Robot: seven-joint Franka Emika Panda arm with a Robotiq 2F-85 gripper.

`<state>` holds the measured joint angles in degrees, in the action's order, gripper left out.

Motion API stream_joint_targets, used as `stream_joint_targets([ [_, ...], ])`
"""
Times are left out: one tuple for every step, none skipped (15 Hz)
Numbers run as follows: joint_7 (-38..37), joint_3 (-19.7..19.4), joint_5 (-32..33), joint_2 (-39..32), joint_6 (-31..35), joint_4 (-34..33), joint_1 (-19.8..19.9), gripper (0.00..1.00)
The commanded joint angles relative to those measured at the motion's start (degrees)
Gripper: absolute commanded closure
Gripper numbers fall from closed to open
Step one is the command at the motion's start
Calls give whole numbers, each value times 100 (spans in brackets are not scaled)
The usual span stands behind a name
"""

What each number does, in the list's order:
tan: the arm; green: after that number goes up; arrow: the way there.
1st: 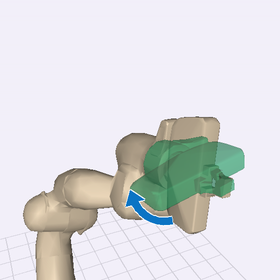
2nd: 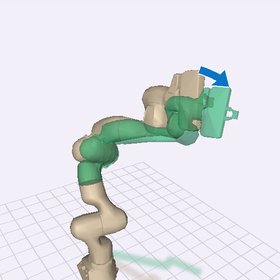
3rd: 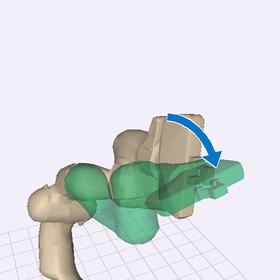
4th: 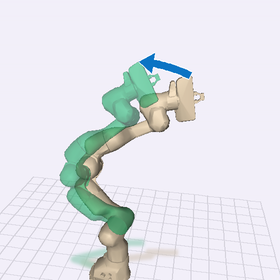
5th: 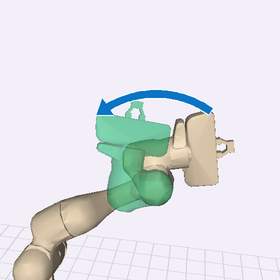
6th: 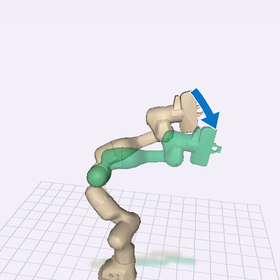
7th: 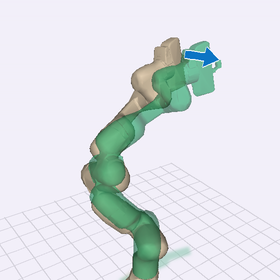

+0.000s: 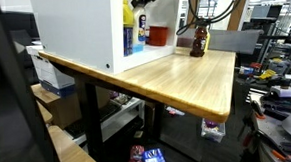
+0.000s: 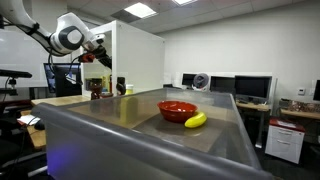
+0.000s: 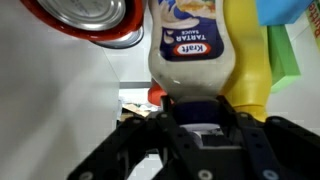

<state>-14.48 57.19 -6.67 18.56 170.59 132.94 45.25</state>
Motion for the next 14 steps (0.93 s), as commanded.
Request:
stream_joint_targets([
  [-19,-287,-281,453,-568,135,-457,79],
  [-8,-355,-347,495,-599,173,-547,79],
  [18,-432,-391,518,-551,235,-646,79],
  [34,-525,-446,544,-530,298,-752,79],
  [53,-614,-488,571,-528,350,-848,79],
  [76,-706,-521,602,-510,414,-945,79],
  [98,-794,-532,621,-496,465,-1029,79],
  [-233,-1312,17,500,-429,576,-1493,79],
  [-158,-1505,51,474,-381,635,-1668,79],
  [-87,-1750,135,427,-327,689,-1896,79],
  [3,-2008,205,373,-235,746,-2151,79],
  [90,-2282,303,326,-99,820,-2411,79],
  [134,-2535,403,306,-39,866,-2611,79],
  [476,-2422,57,387,25,928,-2507,79],
])
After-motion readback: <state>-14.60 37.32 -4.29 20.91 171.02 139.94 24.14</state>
